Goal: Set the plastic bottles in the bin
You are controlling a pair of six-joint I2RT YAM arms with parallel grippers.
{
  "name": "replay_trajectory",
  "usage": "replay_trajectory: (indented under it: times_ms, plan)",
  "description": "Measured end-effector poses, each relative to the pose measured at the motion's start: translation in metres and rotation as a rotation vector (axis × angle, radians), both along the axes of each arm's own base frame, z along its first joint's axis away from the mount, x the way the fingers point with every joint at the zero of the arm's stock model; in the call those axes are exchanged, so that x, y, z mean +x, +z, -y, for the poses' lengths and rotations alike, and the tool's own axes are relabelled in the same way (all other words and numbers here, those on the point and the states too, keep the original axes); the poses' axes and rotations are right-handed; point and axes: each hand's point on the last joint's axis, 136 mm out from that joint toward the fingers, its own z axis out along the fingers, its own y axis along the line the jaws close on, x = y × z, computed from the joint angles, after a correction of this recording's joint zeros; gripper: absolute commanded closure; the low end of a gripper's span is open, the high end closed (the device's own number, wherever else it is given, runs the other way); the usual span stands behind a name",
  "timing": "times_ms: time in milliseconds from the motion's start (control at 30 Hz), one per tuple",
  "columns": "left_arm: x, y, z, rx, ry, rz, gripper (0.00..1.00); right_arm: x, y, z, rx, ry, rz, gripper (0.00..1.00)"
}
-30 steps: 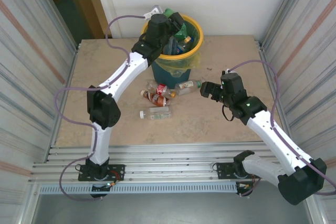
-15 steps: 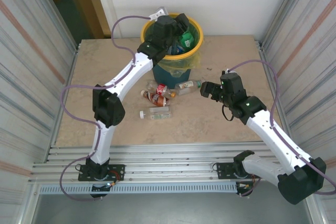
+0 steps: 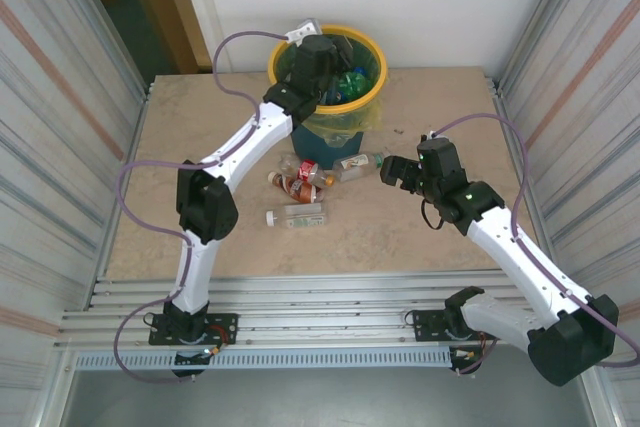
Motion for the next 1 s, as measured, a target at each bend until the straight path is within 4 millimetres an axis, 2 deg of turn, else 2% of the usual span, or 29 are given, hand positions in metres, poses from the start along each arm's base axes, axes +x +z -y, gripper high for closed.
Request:
replay_trajectory:
  times_ms: [233,367,567,1000]
  plan:
    - [-0.009,-0.024,0.002,0.103,-0.025,-0.025,0.54,0.000,0.000,0.000,0.000,0.001,0.000,0.02]
    - [-0.020,-0.016,-0.002,0.192,-0.046,0.011,0.54,0.000,0.000,0.000,0.001,0.001,0.000,0.02]
    - [-0.035,0.009,0.011,0.343,-0.108,0.119,0.54,0.000,-0.003,-0.004,-0.001,0.009,-0.007,0.02]
    - [-0.039,0.003,0.013,0.626,-0.171,0.182,0.51,0.001,-0.010,-0.008,0.025,-0.016,-0.039,0.02]
